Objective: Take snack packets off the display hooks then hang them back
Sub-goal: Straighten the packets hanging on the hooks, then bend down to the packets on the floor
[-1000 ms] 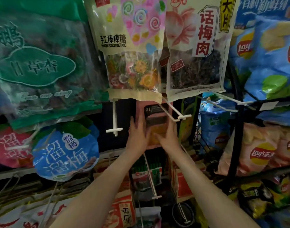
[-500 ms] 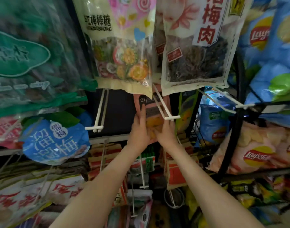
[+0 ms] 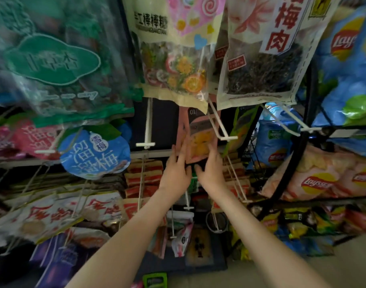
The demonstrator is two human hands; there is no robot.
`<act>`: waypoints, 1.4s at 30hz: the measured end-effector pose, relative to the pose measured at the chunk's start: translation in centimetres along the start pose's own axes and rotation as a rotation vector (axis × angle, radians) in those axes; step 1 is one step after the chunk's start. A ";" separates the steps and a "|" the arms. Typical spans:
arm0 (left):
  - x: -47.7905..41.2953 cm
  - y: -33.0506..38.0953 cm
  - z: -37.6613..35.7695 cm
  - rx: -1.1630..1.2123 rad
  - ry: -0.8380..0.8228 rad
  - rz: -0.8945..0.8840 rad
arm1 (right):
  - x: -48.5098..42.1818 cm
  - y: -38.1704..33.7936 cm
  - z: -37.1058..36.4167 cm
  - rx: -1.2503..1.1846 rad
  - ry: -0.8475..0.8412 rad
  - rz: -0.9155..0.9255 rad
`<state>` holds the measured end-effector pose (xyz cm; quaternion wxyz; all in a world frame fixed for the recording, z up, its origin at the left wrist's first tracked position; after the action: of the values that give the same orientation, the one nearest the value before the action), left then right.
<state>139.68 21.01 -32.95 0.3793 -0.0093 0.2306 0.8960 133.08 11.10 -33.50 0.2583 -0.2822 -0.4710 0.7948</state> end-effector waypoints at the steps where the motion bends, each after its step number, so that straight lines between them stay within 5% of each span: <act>1: 1.5 -0.6 0.2 0.006 -0.009 0.009 | 2.0 -0.6 -0.6 0.019 -0.012 -0.002; 9: 19.2 -13.7 2.8 0.073 -0.192 -0.033 | 20.0 -4.1 -14.7 0.125 -0.213 -0.090; 16: 31.6 -30.6 3.9 0.087 -0.343 0.184 | 30.6 -3.6 -29.5 0.112 -0.435 -0.246; 26: 43.4 -43.7 -9.1 -0.046 -0.530 0.396 | 37.3 13.6 -38.2 0.446 -0.623 -0.325; 35: 48.0 -48.0 -29.8 -0.019 -0.589 0.423 | 38.3 37.8 -39.8 0.504 -0.428 -0.630; 42: 48.1 -49.2 -40.2 -0.013 -0.599 0.443 | 37.1 50.6 -40.7 0.059 0.124 -0.975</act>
<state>132.71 66.44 -98.08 0.2266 0.3012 0.1002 0.9208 127.68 39.30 -102.51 0.6357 -0.0679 -0.5092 0.5762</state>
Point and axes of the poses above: each hand's wrist, its own x-axis away from the middle knuckle, its own z-axis out of the back of the hand, y = z × x, the point moved 5 cm from there along -x, towards the middle knuckle, and after that the axes turned 15 degrees about -x, right-handed, at the moved point
